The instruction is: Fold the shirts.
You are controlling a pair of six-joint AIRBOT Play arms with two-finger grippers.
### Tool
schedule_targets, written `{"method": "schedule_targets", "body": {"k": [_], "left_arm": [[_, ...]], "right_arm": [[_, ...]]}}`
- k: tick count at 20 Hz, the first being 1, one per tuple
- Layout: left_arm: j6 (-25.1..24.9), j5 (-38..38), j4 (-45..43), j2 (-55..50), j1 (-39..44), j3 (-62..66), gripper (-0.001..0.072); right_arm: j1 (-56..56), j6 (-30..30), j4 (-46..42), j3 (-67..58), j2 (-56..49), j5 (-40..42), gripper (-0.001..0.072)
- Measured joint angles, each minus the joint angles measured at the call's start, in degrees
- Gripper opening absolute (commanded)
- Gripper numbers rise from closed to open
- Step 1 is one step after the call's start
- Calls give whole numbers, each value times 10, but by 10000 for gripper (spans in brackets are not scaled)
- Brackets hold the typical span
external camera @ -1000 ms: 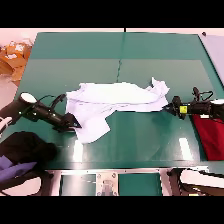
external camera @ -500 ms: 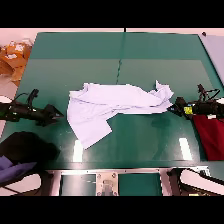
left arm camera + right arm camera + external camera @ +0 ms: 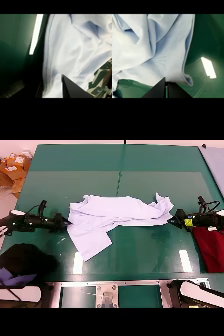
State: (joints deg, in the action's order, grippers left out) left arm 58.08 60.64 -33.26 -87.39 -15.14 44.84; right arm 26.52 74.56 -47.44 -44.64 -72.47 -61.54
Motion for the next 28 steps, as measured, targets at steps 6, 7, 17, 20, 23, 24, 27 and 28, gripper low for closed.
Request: {"method": "schedule_targets", "body": {"k": [6,7,17,20,23,24,27,28], "left_arm": [[-43,-3,19,-13,9,0,21],[-50,6,20,-15,9,0,21],[-75,75,33,-15,10,0,21],[-79,82,34,-15,10,0,21],[-80,86,36,-15,10,0,21],[-81,87,36,-15,10,0,21],[-82,90,37,-14,10,0,21],[-82,90,37,-15,10,0,21]], "right_arm": [[0,-2,0,0,0,1,19],[0,-2,0,0,0,1,20],[101,38,-64,0,-5,-9,339],[125,12,-33,-1,-39,-17,337],[109,-18,-1,-1,-92,-23,338],[97,-27,13,-2,-111,-26,337],[67,-43,31,-9,-155,-25,337],[60,-48,38,-13,-165,-25,337]]}}
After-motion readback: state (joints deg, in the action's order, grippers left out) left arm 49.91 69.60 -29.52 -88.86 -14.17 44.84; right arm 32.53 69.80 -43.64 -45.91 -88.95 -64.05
